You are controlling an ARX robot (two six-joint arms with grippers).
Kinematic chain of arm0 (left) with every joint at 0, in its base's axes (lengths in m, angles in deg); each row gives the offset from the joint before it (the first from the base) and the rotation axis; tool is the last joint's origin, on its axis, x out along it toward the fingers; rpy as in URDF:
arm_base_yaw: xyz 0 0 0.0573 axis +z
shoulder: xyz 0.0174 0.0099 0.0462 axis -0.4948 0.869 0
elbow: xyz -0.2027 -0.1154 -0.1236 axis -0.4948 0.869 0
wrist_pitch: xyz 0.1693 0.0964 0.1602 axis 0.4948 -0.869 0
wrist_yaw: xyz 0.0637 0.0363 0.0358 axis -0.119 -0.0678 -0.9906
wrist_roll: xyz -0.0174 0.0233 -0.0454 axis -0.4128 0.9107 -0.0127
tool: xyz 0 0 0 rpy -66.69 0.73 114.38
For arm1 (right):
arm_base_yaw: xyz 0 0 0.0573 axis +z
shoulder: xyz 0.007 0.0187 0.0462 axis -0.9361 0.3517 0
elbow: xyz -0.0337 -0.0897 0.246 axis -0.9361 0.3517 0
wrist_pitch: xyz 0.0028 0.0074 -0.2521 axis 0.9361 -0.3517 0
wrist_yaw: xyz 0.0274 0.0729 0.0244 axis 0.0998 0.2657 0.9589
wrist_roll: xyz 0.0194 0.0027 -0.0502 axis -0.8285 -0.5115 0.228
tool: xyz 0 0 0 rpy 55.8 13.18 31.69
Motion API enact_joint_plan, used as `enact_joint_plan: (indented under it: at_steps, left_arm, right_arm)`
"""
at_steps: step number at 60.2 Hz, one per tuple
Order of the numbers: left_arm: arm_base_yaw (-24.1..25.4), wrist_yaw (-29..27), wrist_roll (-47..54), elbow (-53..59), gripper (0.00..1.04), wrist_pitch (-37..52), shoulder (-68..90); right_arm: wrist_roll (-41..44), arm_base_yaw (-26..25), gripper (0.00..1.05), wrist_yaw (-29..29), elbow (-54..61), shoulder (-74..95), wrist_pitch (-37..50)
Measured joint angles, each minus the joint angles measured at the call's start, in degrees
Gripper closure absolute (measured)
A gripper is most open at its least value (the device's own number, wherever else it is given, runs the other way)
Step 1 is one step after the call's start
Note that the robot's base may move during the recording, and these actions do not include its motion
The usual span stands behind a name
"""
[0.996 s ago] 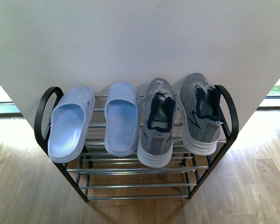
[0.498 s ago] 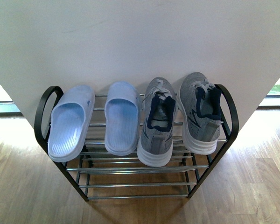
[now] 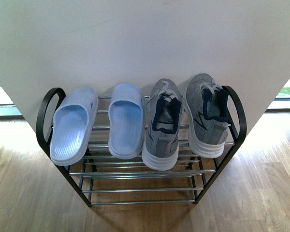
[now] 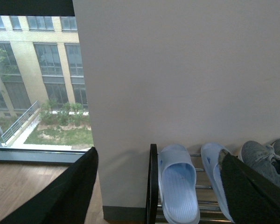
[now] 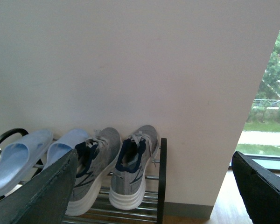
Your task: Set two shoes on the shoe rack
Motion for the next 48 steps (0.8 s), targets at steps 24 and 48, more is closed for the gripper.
enact_joint_plan:
  at_steps: [24, 48]
  left_arm:
    - [0.0, 0.02, 0.15, 0.0, 0.09, 0.0, 0.0]
    - [0.0, 0.02, 0.15, 0.0, 0.09, 0.0, 0.0]
  right_arm:
    - [0.0, 0.0, 0.09, 0.0, 0.0, 0.0, 0.0]
    - [0.0, 0.0, 0.09, 0.0, 0.0, -0.02, 0.0]
